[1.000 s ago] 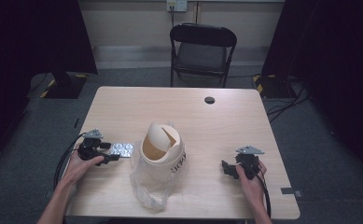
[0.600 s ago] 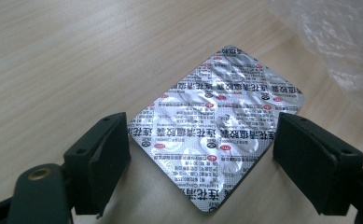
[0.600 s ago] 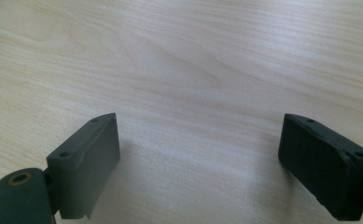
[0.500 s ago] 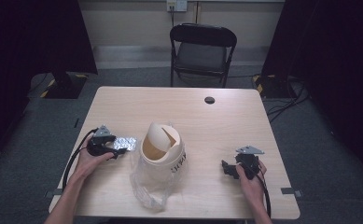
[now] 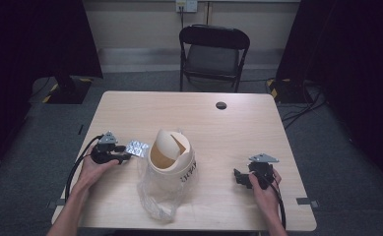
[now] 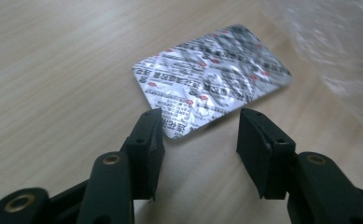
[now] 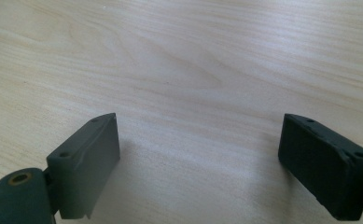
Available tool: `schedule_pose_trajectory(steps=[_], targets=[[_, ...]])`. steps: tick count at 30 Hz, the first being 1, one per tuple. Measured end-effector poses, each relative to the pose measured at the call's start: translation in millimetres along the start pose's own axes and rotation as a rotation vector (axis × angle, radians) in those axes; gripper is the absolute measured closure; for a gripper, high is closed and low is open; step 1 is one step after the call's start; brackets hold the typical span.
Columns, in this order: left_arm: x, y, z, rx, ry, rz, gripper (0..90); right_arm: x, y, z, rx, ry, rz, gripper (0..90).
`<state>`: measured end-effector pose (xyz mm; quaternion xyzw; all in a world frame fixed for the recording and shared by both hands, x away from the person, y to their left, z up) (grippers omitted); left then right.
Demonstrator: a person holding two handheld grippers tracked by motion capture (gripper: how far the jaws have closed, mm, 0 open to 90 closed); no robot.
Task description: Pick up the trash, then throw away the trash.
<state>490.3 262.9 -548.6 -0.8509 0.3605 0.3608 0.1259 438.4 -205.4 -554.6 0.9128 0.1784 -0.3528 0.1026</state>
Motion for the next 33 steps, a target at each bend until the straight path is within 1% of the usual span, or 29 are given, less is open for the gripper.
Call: schedule_pose_trajectory(steps=[2,3,4,5,6,7,8,9,10,11,12,13,14,15,16,17,18,19,20,21,22,23,24,26,30,31,32,33], targets=[[-1.3,7.0,2.1,0.020,-0.006,0.022,43.7,0.0,0.0,0.0,0.000,0.000,0.000,11.7],[-1.8,11.7,3.2,0.019,-0.001,0.040,43.4,0.0,0.0,0.0,0.000,0.000,0.000,11.6],[-1.8,11.7,3.2,0.019,-0.001,0.040,43.4,0.0,0.0,0.0,0.000,0.000,0.000,11.7],[-3.7,19.1,4.6,0.024,-0.008,0.085,43.4,0.0,0.0,0.0,0.000,0.000,0.000,11.6],[-3.7,19.1,4.6,0.024,-0.008,0.085,43.8,0.0,0.0,0.0,0.000,0.000,0.000,11.6],[-4.8,22.3,4.9,0.034,-0.013,0.099,44.9,0.0,0.0,0.0,0.000,0.000,0.000,11.6],[-7.4,23.6,3.0,0.037,-0.004,0.107,44.9,0.0,0.0,0.0,0.000,0.000,0.000,11.6],[-9.5,19.5,-0.2,0.027,0.018,0.091,44.5,0.0,0.0,0.0,0.000,0.000,0.000,11.6],[-11.1,15.9,-3.6,0.012,0.042,0.083,42.5,0.0,0.0,0.0,0.000,0.000,-0.001,11.6],[-11.7,9.0,-9.4,-0.012,0.086,0.064,40.1,0.0,0.0,0.0,0.000,0.000,-0.001,11.6],[-11.7,9.0,-9.4,-0.012,0.086,0.064,36.9,0.0,0.0,0.0,0.000,0.000,-0.001,11.6],[-8.3,-0.3,-15.8,-0.021,0.097,0.044,33.2,0.0,0.0,0.0,0.000,0.000,0.000,11.6],[-8.3,-0.3,-15.8,-0.021,0.097,0.044,29.3,0.0,0.0,0.0,0.000,0.000,-0.001,11.6],[-3.6,-3.2,-18.8,-0.018,0.092,0.058,29.3,0.0,0.0,0.0,0.000,0.000,-0.001,11.6],[1.6,-4.3,-21.8,-0.022,0.087,0.067,26.3,0.0,0.0,0.0,0.000,0.000,-0.001,11.6],[11.9,-1.5,-28.1,-0.034,0.074,0.097,25.3,0.0,0.0,0.0,0.000,0.000,-0.001,11.6],[11.9,-1.5,-28.1,-0.034,0.074,0.097,24.6,0.0,0.0,0.0,0.000,0.000,-0.001,11.6],[16.3,0.3,-31.0,-0.023,0.079,0.106,24.4,0.0,0.0,0.0,0.000,0.000,-0.001,11.6],[20.0,1.4,-32.5,0.008,0.078,0.095,24.4,0.0,0.0,0.0,0.000,0.000,-0.001,11.6],[28.6,4.8,-32.4,0.046,0.062,0.071,24.5,0.0,0.0,0.0,0.000,0.000,-0.001,11.6],[30.6,6.5,-32.0,0.042,0.064,0.085,24.8,0.1,0.0,0.0,0.001,0.000,-0.001,11.6],[31.9,8.5,-31.7,0.026,0.071,0.112,23.9,0.0,0.0,0.0,0.000,0.000,-0.001,11.6],[31.9,8.5,-31.7,0.026,0.071,0.112,23.9,0.0,0.0,0.0,0.000,0.000,-0.001,11.6],[29.6,8.0,-28.4,0.010,0.056,0.130,23.6,0.0,0.1,0.1,-0.001,-0.001,-0.001,11.6],[24.5,7.4,-24.9,0.005,0.035,0.139,24.4,0.0,0.1,0.1,-0.001,-0.001,-0.001,11.6],[21.2,7.2,-21.7,-0.019,0.029,0.161,24.4,0.0,0.0,0.0,0.000,0.000,-0.001,11.6],[19.6,6.5,-18.6,-0.022,0.010,0.169,24.3,0.0,0.0,0.0,0.001,0.000,-0.001,11.6],[18.1,6.4,-17.4,-0.028,0.013,0.177,23.9,0.0,0.0,0.0,0.000,0.000,-0.001,11.6]])
Point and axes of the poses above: each handheld gripper's, and its own axes: x roughly forward along the jaws, z roughly out of its underside, y roughly to its right, the point moved 8 cm from there along x, roughly forward along the jaws, and after that the axes turned 4 degrees about -x, right-handed, at the moved point
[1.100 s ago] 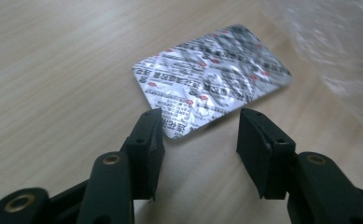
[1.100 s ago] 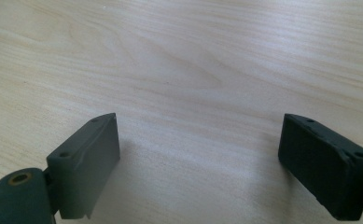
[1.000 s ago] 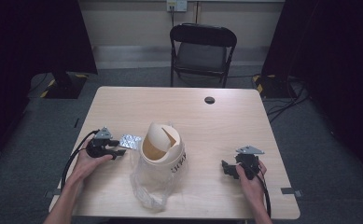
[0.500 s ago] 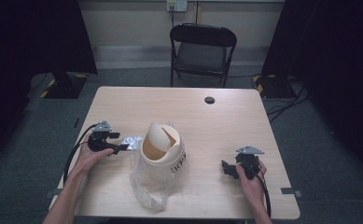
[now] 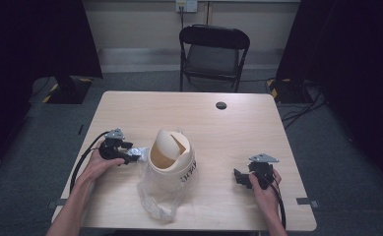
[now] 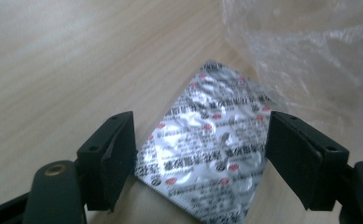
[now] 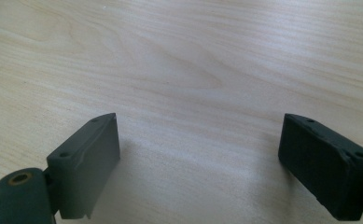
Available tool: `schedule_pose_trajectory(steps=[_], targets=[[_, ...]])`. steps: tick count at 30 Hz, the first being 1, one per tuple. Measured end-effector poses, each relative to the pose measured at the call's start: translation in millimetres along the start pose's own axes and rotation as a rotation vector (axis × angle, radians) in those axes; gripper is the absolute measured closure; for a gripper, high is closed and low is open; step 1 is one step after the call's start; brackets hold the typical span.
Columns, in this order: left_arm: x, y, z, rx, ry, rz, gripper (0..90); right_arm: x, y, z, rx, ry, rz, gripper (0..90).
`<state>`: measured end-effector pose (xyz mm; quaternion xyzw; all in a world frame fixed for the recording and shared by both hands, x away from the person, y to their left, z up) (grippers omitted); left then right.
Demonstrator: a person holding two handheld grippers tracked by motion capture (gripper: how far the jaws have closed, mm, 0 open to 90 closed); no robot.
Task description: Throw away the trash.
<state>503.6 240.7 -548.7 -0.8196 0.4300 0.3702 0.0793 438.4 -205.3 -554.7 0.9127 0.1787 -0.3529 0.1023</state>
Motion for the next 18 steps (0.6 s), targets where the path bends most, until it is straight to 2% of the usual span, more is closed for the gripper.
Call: schedule_pose_trajectory(steps=[2,7,8,10,11,12,13,15,16,17,18], targets=[[-3.5,-0.4,2.2,-0.018,-0.006,0.016,23.6,0.0,0.0,0.0,0.000,0.000,0.000,11.6],[-7.8,2.0,6.5,-0.003,-0.023,0.028,24.0,0.0,0.0,0.0,0.000,0.000,0.000,11.6],[-8.5,7.1,9.7,0.019,-0.024,0.012,24.1,0.0,0.0,0.0,0.000,0.000,0.000,11.6],[-8.3,9.5,10.7,0.026,-0.016,0.006,23.6,0.0,0.1,0.1,-0.002,-0.001,0.000,11.6],[-7.9,16.9,14.6,0.056,-0.011,-0.029,22.8,0.0,0.0,0.0,0.000,0.000,0.000,11.6],[-7.5,18.4,15.6,0.070,-0.011,-0.059,23.1,0.0,0.0,0.0,0.000,0.000,0.000,11.6],[-7.5,18.4,15.6,0.070,-0.011,-0.059,24.1,0.0,0.0,0.0,0.000,0.000,0.000,11.6],[-7.5,19.5,16.5,0.103,-0.015,-0.110,26.5,0.0,0.0,0.0,0.000,0.000,0.000,11.6],[-9.0,21.9,17.0,0.081,-0.020,-0.111,30.9,0.0,0.0,0.0,0.000,0.000,0.000,11.6],[-9.0,21.9,17.0,0.081,-0.020,-0.111,34.0,0.0,0.0,0.0,0.000,0.000,0.000,11.6],[-11.2,20.7,18.2,0.063,-0.022,-0.122,34.0,0.0,0.0,0.0,0.000,0.000,0.001,11.7]])
Point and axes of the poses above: each handheld gripper's, and its own axes: x roughly forward along the jaws, z roughly out of its underside, y roughly to its right, the point moved 8 cm from there along x, roughly forward along the jaws, and after that the axes turned 4 degrees about -x, right-handed, at the moved point
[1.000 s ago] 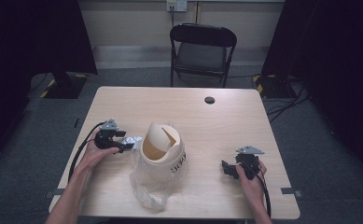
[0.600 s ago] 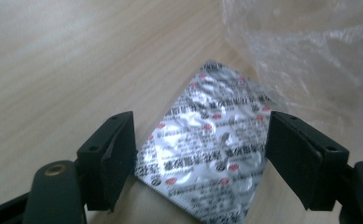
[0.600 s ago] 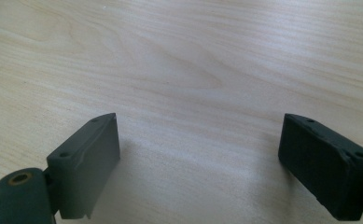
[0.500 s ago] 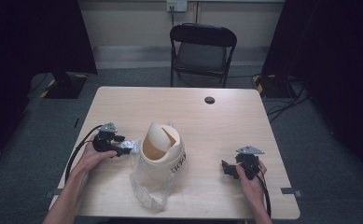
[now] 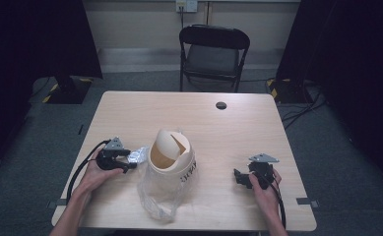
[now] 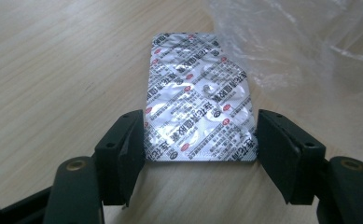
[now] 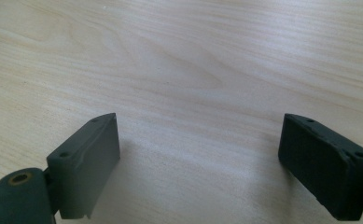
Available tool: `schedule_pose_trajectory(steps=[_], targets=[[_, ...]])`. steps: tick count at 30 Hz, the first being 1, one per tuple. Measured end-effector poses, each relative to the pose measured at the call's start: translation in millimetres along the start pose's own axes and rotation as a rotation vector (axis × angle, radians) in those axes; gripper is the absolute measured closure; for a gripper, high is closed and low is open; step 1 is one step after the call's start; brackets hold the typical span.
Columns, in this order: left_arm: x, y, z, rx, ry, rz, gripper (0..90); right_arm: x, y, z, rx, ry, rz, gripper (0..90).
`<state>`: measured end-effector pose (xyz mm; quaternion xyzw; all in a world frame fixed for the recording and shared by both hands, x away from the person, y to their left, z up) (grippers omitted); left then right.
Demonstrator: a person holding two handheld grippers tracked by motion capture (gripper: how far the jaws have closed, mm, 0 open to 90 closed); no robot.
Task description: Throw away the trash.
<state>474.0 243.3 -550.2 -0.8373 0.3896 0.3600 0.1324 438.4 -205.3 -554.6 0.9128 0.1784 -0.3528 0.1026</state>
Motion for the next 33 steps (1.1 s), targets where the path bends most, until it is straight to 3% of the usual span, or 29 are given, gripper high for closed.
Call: schedule_pose_trajectory(steps=[3,4,9,11,16,18,23,25,30,33], targets=[[-2.4,-1.9,1.3,-0.027,0.006,0.004,34.1,0.0,0.0,0.0,0.000,0.000,0.000,11.7],[-5.1,-4.2,1.5,-0.060,0.034,0.012,34.1,0.0,0.0,0.0,0.000,0.000,-0.001,11.7],[-13.9,-6.2,1.1,-0.100,0.080,0.021,34.1,0.0,0.0,0.0,0.000,0.000,0.000,11.7],[-25.6,-6.4,-2.2,-0.124,0.119,0.009,34.1,0.0,0.0,0.0,0.000,0.000,0.000,11.7],[-42.8,-2.6,-8.9,-0.141,0.170,-0.005,34.1,0.0,0.0,0.0,0.000,0.000,-0.001,11.6],[-56.3,-1.2,-13.2,-0.162,0.214,-0.011,34.1,0.0,0.0,0.0,0.000,0.000,-0.001,11.7],[-69.1,-1.4,-13.8,-0.169,0.237,-0.035,34.1,0.0,0.0,0.0,0.000,0.000,-0.001,11.6],[-69.5,-1.6,-13.5,-0.170,0.236,-0.035,34.1,0.0,0.0,0.0,0.000,0.000,-0.001,11.6],[-82.0,3.0,-22.4,-0.174,0.294,-0.029,34.1,0.0,0.0,0.0,0.000,0.000,-0.001,11.6],[-85.3,3.7,-23.7,-0.170,0.295,-0.028,34.2,0.0,0.0,0.0,0.000,0.000,-0.001,11.6]])
Point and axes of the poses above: each handheld gripper's, and its own axes: x roughly forward along the jaws, z roughly out of its underside, y roughly to its right, the point moved 8 cm from there along x, roughly forward along the jaws, and after that the axes turned 4 degrees about -x, right-handed, at the moved point
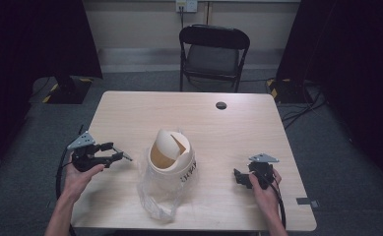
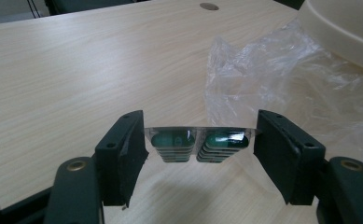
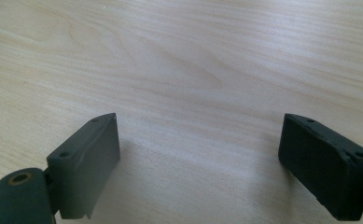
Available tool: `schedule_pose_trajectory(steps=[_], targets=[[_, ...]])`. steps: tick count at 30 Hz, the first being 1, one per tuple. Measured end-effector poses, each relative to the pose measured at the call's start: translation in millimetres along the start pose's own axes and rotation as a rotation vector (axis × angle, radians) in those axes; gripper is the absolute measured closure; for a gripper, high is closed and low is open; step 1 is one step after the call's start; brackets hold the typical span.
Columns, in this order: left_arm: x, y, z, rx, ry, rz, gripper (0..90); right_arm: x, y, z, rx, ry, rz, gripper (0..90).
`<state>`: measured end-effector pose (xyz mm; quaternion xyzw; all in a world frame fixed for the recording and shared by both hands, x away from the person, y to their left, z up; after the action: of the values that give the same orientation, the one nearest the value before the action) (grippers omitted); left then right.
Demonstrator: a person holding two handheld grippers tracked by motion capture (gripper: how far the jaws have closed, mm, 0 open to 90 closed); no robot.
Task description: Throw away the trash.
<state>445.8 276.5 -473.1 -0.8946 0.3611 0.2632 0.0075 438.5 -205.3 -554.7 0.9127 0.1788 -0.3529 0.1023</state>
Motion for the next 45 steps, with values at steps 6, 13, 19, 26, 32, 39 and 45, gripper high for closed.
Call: schedule_pose_trajectory(steps=[6,13,19,26,32,39,45], targets=[[-8.8,5.8,-10.2,-0.006,0.037,0.001,34.2,0.0,0.0,0.0,0.000,0.000,0.000,11.6],[-17.3,20.0,-24.6,0.009,0.079,0.020,34.2,0.0,0.0,0.0,-0.001,0.000,0.000,11.6],[-24.6,35.3,-41.4,0.030,0.124,0.048,34.2,0.0,0.0,0.0,0.000,0.000,0.001,11.7],[-31.7,47.6,-52.6,0.045,0.160,0.066,34.2,0.0,0.0,0.0,0.000,0.000,0.000,11.6],[-38.6,69.4,-66.9,0.062,0.206,0.129,34.2,-0.1,-0.1,0.0,-0.001,0.000,0.001,11.7],[-47.4,94.6,-80.1,0.081,0.254,0.191,34.2,-0.1,-0.2,0.0,-0.002,0.001,0.002,12.1],[-39.7,111.4,-85.0,0.084,0.257,0.238,34.2,0.0,-0.1,-0.1,-0.002,0.001,0.002,12.1]])
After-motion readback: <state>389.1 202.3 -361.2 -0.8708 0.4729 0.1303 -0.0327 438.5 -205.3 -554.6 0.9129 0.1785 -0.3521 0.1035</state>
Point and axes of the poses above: each handheld gripper's, and its own axes: x roughly forward along the jaws, z roughly out of its underside, y roughly to its right, the point moved 8 cm from there along x, roughly forward along the jaws, and after that the axes turned 4 degrees about -x, right-handed, at the moved point
